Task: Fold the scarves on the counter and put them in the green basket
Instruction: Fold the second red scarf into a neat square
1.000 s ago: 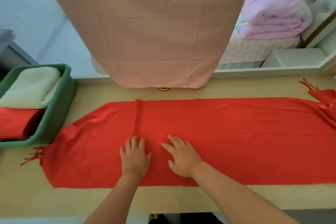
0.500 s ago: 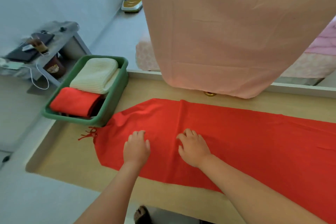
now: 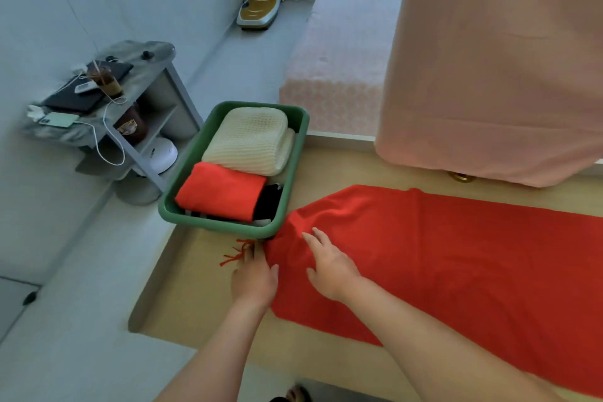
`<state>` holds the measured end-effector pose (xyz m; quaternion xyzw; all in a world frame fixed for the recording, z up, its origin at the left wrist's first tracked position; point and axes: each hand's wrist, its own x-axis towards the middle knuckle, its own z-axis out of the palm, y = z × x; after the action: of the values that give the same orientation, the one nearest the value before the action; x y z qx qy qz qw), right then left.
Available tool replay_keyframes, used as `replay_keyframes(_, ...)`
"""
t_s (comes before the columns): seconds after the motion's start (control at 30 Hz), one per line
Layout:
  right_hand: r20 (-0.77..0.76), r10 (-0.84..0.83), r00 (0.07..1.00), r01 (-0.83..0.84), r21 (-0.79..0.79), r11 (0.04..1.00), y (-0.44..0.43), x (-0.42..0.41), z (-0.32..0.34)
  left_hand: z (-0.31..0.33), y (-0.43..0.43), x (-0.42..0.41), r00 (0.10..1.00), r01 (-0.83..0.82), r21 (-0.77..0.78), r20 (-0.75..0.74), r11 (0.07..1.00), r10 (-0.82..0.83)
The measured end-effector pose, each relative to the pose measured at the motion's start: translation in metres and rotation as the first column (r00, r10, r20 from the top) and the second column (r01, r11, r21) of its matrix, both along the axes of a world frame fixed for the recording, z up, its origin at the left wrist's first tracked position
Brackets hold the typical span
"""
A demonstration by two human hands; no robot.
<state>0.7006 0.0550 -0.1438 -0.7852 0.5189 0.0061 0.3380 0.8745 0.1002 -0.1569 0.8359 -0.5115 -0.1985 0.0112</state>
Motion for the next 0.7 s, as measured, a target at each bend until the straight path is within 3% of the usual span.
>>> replay_keyframes(0.1, -0.037, -0.075, 0.997, 0.074, -0.019, 0.997, -0.013, 0.026, -0.005, -0.003, -0.006, 0.009, 0.989, 0.107, -0.01, 0.107, 0.994, -0.105)
replay_keyframes(0.17, -0.084, -0.12, 0.989, 0.12, -0.01, 0.993, -0.023, 0.036, -0.008, -0.003, -0.007, 0.011, 0.982, 0.17, -0.042, 0.092, 0.985, -0.166)
replay_keyframes(0.33, -0.113, -0.134, 0.984, 0.138, 0.024, 0.99, -0.036, 0.042, -0.01, -0.006, -0.006, 0.015, 0.924, 0.277, -0.223, -0.204, 0.935, -0.322)
replay_keyframes(0.43, 0.003, -0.269, 0.963, 0.269, 0.041, 0.962, -0.038, 0.031, -0.002, -0.002, -0.01, 0.006, 0.842, 0.305, -0.363, -0.328, 0.88, -0.428)
replay_keyframes(0.57, 0.186, -0.509, 0.84, 0.504, 0.077, 0.86, -0.043, -0.014, 0.022, 0.021, -0.023, -0.038, 0.769, 0.266, -0.502, -0.404, 0.823, -0.495)
replay_keyframes(0.7, 0.332, -0.705, 0.627, 0.69, 0.184, 0.7, -0.047, -0.084, 0.043, 0.049, -0.043, -0.101, 0.708, 0.265, -0.547, -0.45, 0.794, -0.545)
